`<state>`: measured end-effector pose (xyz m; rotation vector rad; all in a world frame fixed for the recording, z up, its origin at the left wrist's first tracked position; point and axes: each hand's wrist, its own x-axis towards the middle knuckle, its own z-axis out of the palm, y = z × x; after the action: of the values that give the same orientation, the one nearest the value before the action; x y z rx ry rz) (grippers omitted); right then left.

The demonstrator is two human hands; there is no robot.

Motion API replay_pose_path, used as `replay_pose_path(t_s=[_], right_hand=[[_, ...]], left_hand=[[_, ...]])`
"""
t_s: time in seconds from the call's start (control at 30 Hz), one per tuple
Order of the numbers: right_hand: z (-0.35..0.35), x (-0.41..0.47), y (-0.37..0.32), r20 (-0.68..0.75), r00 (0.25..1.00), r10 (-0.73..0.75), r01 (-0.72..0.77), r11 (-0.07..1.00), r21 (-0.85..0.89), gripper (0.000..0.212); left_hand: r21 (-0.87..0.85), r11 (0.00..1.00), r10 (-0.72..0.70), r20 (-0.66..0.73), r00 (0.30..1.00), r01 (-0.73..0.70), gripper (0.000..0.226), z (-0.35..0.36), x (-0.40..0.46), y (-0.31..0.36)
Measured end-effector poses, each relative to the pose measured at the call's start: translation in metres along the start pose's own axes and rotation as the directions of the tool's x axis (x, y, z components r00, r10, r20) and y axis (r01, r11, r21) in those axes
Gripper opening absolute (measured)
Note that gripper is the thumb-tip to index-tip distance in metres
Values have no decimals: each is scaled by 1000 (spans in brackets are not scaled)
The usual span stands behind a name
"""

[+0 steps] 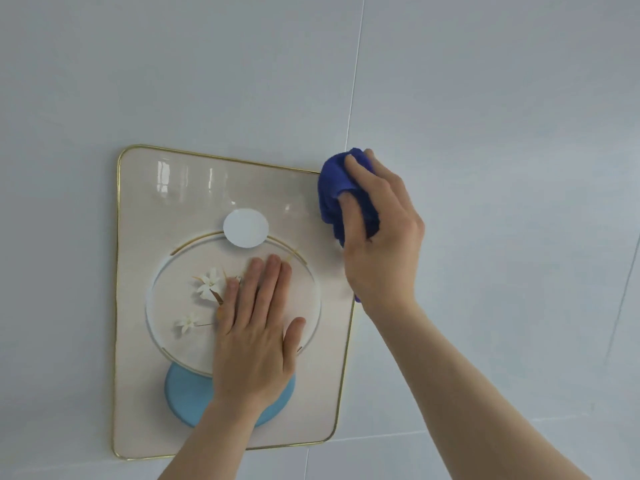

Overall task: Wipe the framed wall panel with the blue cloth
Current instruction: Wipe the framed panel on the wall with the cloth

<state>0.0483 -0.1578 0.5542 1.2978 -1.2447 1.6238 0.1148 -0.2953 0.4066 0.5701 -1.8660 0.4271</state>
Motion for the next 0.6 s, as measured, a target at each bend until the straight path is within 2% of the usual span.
replay_pose_path(t_s=[0.07, 0.13, 0.2, 0.3, 0.4, 0.6], right_hand=[[17, 4, 10, 85, 982, -169, 180, 972, -152, 33], [32, 4, 22, 212, 921, -328, 379, 882, -281, 32], [44, 0, 35, 307, 852, -424, 516, 777, -360, 32], [53, -5, 48, 291, 828, -480, 561, 725, -400, 32], [53, -6, 56, 259, 817, -515, 576, 717, -392, 32], [44, -8, 61, 300, 801, -518, 597, 720, -353, 28]], left_hand=[[-2, 1000, -5, -3, 1000, 5, 67, 1, 1, 0], [0, 1000, -7, -8, 1000, 7, 68, 2, 1, 0], [5, 1000, -6, -15, 1000, 6, 67, 3, 1, 0], [2, 1000, 0, -16, 1000, 0, 68, 4, 0, 0], [7, 1000, -3, -2, 1000, 3, 68, 4, 0, -1], [17, 1000, 0, 17, 1000, 0, 67, 3, 0, -1]])
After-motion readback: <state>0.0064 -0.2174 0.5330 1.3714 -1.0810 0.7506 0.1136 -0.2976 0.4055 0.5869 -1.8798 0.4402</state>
